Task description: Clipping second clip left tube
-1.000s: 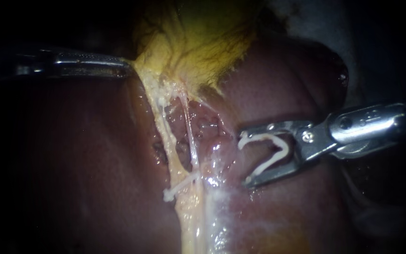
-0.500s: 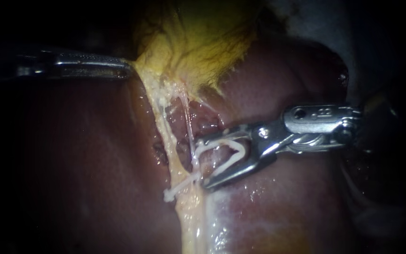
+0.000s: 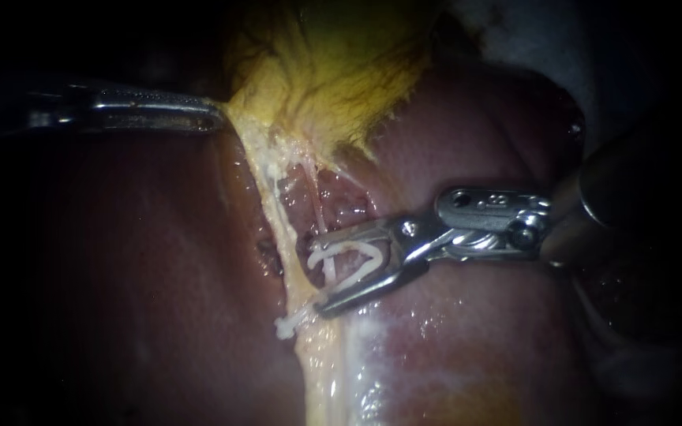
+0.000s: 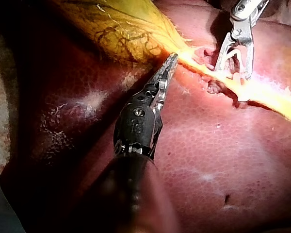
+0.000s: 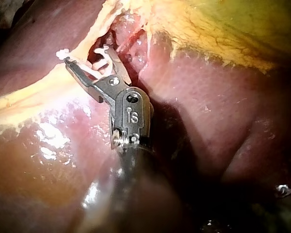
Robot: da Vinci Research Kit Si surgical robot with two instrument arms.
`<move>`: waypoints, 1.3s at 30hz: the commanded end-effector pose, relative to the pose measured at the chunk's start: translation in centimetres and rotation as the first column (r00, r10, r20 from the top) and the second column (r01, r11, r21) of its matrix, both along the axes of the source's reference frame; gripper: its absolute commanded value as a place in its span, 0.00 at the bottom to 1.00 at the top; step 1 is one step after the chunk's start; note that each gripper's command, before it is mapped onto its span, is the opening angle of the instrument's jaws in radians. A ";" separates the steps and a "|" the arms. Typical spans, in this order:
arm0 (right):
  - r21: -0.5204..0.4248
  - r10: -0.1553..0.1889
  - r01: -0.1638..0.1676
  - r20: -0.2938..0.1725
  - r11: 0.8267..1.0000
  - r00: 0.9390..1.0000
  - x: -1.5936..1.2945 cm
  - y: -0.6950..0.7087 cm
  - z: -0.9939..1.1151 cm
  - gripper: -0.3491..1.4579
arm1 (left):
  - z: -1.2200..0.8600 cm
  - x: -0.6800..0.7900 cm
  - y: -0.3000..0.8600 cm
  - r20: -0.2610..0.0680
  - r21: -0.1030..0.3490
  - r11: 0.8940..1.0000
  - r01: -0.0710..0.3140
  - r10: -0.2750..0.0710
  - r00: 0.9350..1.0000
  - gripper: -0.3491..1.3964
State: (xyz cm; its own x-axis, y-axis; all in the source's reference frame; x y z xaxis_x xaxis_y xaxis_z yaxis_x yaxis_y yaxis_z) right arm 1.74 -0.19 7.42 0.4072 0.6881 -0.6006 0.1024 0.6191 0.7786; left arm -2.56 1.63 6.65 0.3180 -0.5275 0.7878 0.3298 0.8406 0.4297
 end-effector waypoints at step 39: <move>0.137 -0.046 0.073 -0.190 0.988 0.981 0.45 -0.28 -0.18 0.25 | -0.01 -0.02 0.00 -0.001 0.000 1.000 0.001 -0.001 1.000 0.00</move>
